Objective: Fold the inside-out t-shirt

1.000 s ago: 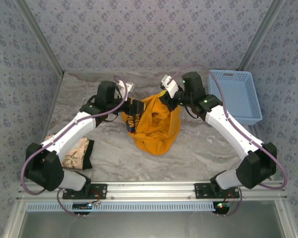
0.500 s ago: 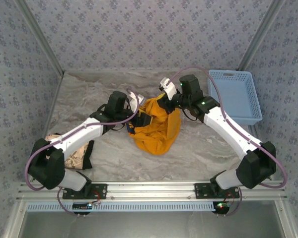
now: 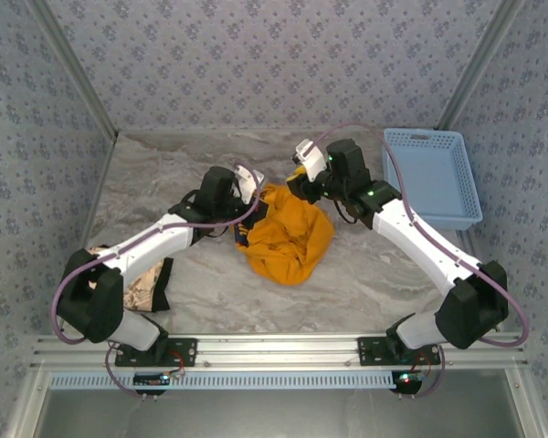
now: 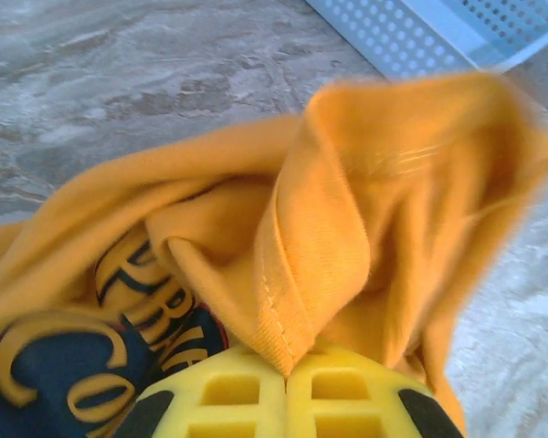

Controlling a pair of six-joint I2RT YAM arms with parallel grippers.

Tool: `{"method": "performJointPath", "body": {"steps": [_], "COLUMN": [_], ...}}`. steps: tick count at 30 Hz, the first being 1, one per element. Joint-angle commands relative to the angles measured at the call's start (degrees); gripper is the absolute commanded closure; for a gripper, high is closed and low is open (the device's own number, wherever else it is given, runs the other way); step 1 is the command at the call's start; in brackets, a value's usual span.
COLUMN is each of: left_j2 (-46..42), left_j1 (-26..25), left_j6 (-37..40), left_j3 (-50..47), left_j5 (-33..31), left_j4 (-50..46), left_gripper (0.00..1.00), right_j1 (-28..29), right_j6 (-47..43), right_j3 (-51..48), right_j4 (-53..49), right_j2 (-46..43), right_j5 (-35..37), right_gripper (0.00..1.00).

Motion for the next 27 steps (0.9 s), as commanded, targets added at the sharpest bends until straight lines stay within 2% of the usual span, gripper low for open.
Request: {"method": "performJointPath", "body": {"steps": [1, 6, 9, 10, 11, 13, 15, 16, 17, 20, 23, 27], "left_j2": [-2.44, -0.99, -0.25, -0.19, -0.21, -0.34, -0.47, -0.35, -0.47, -0.46, -0.59, -1.1], "left_j1": [0.22, 2.56, 4.13, 4.77, 5.36, 6.2, 6.63, 6.88, 7.12, 7.43, 7.46, 7.54], "left_j6": [-1.27, -5.89, -4.55, -4.64, -4.75, -4.67, -4.57, -4.67, -5.03, -7.01, -7.84, -7.8], "left_j3": [3.81, 6.87, 8.62, 9.17, 9.6, 10.39, 11.39, 11.68, 11.73, 11.68, 11.94, 11.83], "left_j5": [7.9, 16.47, 20.96, 22.54, 24.1, 26.35, 26.47, 26.71, 26.78, 27.87, 29.13, 29.52], "left_j4": [-3.45, -10.39, -14.24, -15.05, -15.61, -16.74, -18.57, -19.0, -18.9, -17.86, -17.94, -18.14], "left_gripper": [1.0, 1.0, 1.0, 1.0, 1.0, 1.0, 1.0, 1.0, 1.0, 1.0, 1.0, 1.0], "right_j1": [-0.64, 1.46, 2.79, 2.71, 2.5, 2.09, 2.39, 3.53, 5.63, 12.51, 14.67, 15.04], "right_j6": [3.74, 14.77, 21.61, 24.96, 28.18, 36.64, 47.44, 50.47, 52.62, 58.4, 61.77, 61.79], "right_j3": [-0.88, 2.68, 1.01, -0.35, -2.14, -9.29, -13.13, -13.51, -13.5, -14.72, -16.17, -16.65], "right_j4": [-0.06, -17.36, -26.73, -28.82, -27.85, -25.69, -24.87, -25.58, -26.73, -24.82, -20.5, -14.29], "right_j2": [1.02, -0.63, -4.46, -6.16, -8.01, -12.42, -15.3, -15.37, -15.16, -14.33, -9.7, -3.52], "right_j5": [17.74, 32.13, 29.14, 22.9, 16.75, 10.28, 9.82, 9.47, 10.66, 15.08, 14.27, 19.54], "right_gripper": [0.59, 0.58, 0.58, 0.58, 0.59, 0.64, 0.61, 0.55, 0.51, 0.5, 0.53, 0.6]}}
